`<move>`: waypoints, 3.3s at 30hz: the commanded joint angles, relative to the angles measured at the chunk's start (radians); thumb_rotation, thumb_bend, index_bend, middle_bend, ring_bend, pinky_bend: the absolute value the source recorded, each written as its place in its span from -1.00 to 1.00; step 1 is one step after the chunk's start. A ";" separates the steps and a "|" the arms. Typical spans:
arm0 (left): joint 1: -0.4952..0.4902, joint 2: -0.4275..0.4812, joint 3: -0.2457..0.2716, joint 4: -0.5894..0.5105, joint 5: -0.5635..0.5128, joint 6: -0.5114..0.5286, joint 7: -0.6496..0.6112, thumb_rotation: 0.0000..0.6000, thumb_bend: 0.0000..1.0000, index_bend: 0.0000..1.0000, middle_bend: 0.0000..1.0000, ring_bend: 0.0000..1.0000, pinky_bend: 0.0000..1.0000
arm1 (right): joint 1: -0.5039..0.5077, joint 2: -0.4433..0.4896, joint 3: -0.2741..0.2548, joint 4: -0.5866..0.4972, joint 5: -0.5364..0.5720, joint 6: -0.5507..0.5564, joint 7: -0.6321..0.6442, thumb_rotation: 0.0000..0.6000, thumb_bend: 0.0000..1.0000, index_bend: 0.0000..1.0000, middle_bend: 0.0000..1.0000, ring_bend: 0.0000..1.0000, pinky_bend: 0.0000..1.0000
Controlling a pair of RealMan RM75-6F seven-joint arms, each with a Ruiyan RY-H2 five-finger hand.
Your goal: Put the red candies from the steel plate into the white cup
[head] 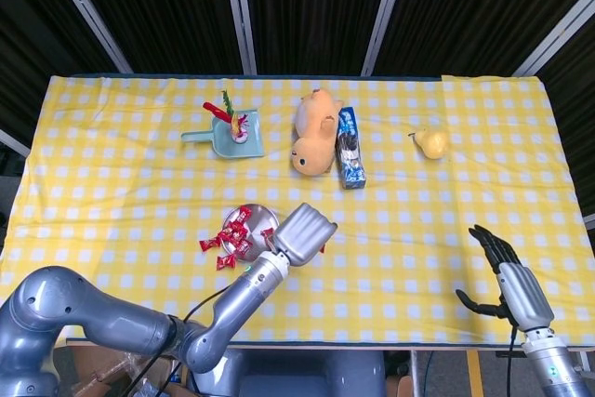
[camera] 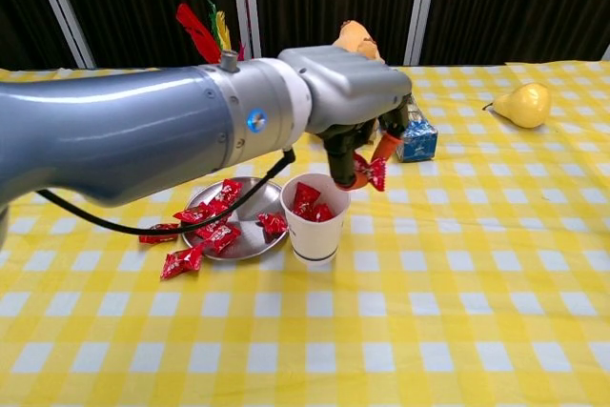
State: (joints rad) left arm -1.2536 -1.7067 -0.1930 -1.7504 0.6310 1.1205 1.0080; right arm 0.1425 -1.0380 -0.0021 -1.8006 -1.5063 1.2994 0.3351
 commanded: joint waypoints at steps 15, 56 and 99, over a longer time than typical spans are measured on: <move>0.065 0.008 0.072 0.008 0.020 0.020 -0.048 1.00 -0.56 -0.26 0.77 0.94 0.99 | 0.000 -0.004 0.002 -0.002 0.007 -0.001 -0.011 1.00 -0.35 -1.00 -1.00 -1.00 -1.00; 0.455 0.131 0.248 -0.196 0.087 0.293 -0.145 1.00 -0.59 -0.18 0.86 0.96 1.00 | -0.004 -0.005 -0.001 -0.005 -0.001 0.006 -0.019 1.00 -0.35 -1.00 -1.00 -1.00 -1.00; 0.522 -0.074 0.159 -0.017 0.044 0.262 -0.057 1.00 -0.09 0.11 0.89 0.97 1.00 | -0.002 -0.003 -0.004 -0.007 -0.003 0.001 -0.012 1.00 -0.35 -1.00 -1.00 -1.00 -1.00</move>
State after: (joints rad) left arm -0.7328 -1.7808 -0.0345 -1.7660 0.6741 1.3818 0.9502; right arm 0.1406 -1.0405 -0.0064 -1.8076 -1.5089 1.3004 0.3235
